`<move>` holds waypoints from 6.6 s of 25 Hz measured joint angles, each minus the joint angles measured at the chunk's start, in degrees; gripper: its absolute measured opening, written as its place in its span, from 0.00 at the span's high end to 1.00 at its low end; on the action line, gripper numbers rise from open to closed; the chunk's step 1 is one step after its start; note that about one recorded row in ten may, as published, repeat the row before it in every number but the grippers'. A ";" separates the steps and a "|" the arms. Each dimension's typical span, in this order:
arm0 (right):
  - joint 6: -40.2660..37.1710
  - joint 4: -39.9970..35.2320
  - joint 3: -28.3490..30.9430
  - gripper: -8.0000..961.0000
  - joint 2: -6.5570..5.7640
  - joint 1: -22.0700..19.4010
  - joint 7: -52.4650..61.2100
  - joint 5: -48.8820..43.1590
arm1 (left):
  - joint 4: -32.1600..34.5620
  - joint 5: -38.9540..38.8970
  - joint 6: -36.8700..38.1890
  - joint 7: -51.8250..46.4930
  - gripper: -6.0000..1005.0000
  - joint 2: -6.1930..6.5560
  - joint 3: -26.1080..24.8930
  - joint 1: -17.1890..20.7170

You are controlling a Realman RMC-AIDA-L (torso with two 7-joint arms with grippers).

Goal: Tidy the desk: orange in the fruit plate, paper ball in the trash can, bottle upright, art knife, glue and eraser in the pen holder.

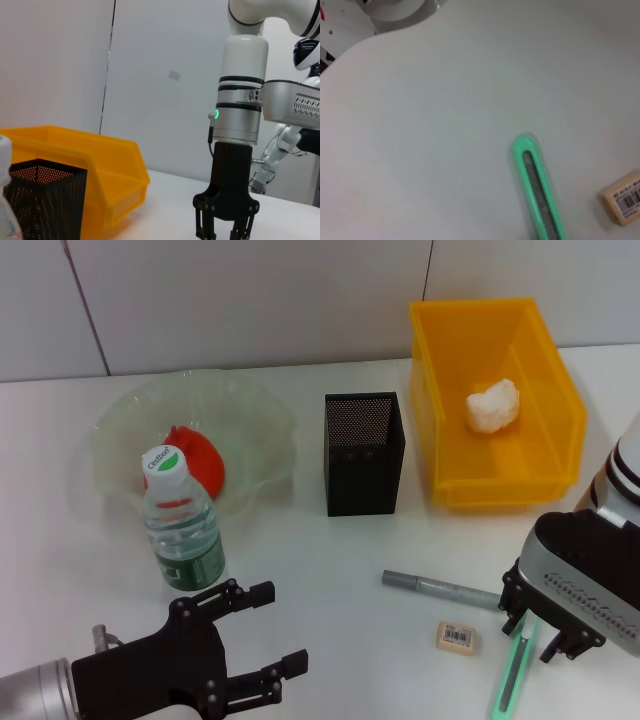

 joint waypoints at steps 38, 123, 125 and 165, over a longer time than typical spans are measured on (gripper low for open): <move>-16.34 13.40 19.40 0.82 0.56 2.59 24.23 11.79 | 2.08 -0.16 3.67 0.05 0.19 0.10 -0.61 0.21; 29.84 17.59 -14.23 0.82 1.42 1.48 19.02 -21.27 | -0.89 -6.58 6.72 7.58 0.19 0.00 0.19 3.08; 29.90 17.28 -14.63 0.82 1.42 1.81 19.52 -21.54 | -0.89 -6.58 6.74 7.59 0.19 0.00 0.19 3.15; 28.63 27.27 -5.93 0.72 1.12 5.97 37.32 -9.58 | -1.26 -6.59 8.34 9.67 0.19 0.28 -0.39 4.05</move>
